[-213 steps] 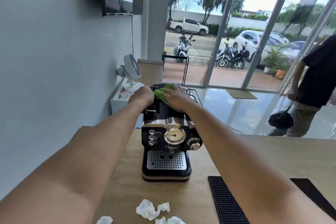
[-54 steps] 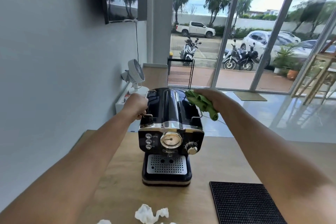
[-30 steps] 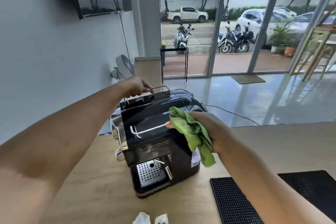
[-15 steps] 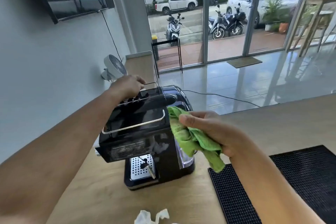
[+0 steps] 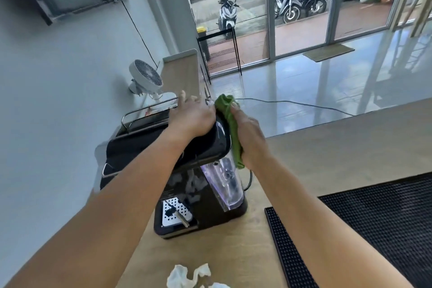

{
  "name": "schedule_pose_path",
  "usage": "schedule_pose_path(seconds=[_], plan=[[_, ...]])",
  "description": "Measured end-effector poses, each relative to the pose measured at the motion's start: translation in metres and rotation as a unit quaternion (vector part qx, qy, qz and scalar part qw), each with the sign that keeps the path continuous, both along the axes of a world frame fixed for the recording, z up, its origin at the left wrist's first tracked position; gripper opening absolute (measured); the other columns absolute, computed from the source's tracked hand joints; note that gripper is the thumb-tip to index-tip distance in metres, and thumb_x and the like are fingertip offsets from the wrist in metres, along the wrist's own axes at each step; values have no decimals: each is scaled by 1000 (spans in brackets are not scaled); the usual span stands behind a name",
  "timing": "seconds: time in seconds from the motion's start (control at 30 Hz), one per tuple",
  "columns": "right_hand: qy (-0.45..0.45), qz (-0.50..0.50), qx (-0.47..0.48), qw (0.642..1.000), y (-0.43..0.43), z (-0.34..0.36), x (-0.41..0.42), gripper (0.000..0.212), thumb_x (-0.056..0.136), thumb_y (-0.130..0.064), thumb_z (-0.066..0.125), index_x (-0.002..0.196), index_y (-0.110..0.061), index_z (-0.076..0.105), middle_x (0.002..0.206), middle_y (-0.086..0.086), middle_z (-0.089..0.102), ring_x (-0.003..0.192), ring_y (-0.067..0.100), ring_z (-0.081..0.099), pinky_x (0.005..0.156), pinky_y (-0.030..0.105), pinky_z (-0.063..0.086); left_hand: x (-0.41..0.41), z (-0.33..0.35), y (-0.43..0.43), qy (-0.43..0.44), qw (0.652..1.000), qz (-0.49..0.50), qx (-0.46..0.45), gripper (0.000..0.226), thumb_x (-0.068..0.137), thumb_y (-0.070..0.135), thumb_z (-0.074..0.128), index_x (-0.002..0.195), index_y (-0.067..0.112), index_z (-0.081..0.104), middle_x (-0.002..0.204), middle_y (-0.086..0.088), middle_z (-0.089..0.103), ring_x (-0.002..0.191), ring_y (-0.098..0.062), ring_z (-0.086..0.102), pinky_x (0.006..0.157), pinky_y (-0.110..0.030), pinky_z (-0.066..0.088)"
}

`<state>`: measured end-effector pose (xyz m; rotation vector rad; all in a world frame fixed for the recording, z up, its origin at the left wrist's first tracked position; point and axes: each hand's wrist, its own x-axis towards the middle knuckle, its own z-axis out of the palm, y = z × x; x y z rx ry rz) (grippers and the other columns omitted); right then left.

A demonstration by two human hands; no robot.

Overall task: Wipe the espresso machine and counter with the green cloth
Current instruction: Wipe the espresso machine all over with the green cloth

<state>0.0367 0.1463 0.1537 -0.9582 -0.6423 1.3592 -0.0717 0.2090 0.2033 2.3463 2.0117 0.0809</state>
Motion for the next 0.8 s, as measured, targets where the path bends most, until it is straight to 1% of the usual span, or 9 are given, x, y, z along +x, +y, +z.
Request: schedule_pose_path(seconds=[0.07,0.13,0.23,0.3,0.4,0.53,0.63,0.7,0.8], plan=[[1,38,4,999,21,-3,0,39,99,-39,46,91,-11,71,75,6,74,70,19,70,74,33,56,0,0,1,11,1000,5,5,58,99,39,17,150,13,24,160,-6,17,149,-23,-3,116,-53,11],[0,55,2,999,41,-4,2,44,97,-43,41,93,-11,72,78,8,73,75,22,69,79,37,54,1,-1,0,24,1000,2,12,57,98,38,16,148,13,27,158,-6,20,149,-23,0,116,-51,14],[-10,45,4,999,68,-12,1,41,94,-35,40,72,-12,66,64,9,61,63,23,57,67,36,45,2,-3,1,31,999,2,12,58,95,41,18,140,11,38,153,-10,29,144,-26,21,112,-50,23],[-13,58,12,998,78,-21,-1,37,93,-32,40,66,-16,60,60,5,52,60,21,49,61,34,36,1,-4,1,32,999,-1,9,59,95,45,18,142,14,36,153,-8,30,140,-27,29,110,-48,26],[-26,97,-26,995,92,-53,-6,35,92,-37,36,75,-17,58,68,7,52,67,25,48,61,33,38,1,-5,4,41,999,-10,8,65,94,53,18,150,19,23,159,-2,20,146,-20,20,115,-46,20],[-59,139,-144,978,78,-146,-5,42,85,-53,39,77,-16,57,78,15,53,73,32,47,64,37,39,-1,-8,7,45,999,-10,6,68,91,56,18,149,21,26,158,1,24,146,-16,20,115,-46,22],[-40,156,-174,971,47,-142,-2,49,92,-52,32,84,-13,61,75,15,61,64,26,56,62,33,44,-1,-9,8,50,999,-7,5,67,92,55,18,150,21,22,159,1,22,147,-15,17,117,-43,20],[-17,168,-143,975,33,-124,0,42,98,-46,34,88,-15,61,57,3,61,49,18,55,53,27,44,-1,-10,8,56,998,-9,3,67,94,54,18,152,20,18,160,0,18,148,-14,14,118,-41,17],[21,155,-40,987,40,-85,3,37,100,-41,39,92,-16,66,62,-2,67,60,15,62,63,31,49,0,-10,10,57,998,-10,5,68,94,54,19,152,19,18,160,0,17,148,-14,13,119,-40,15]])
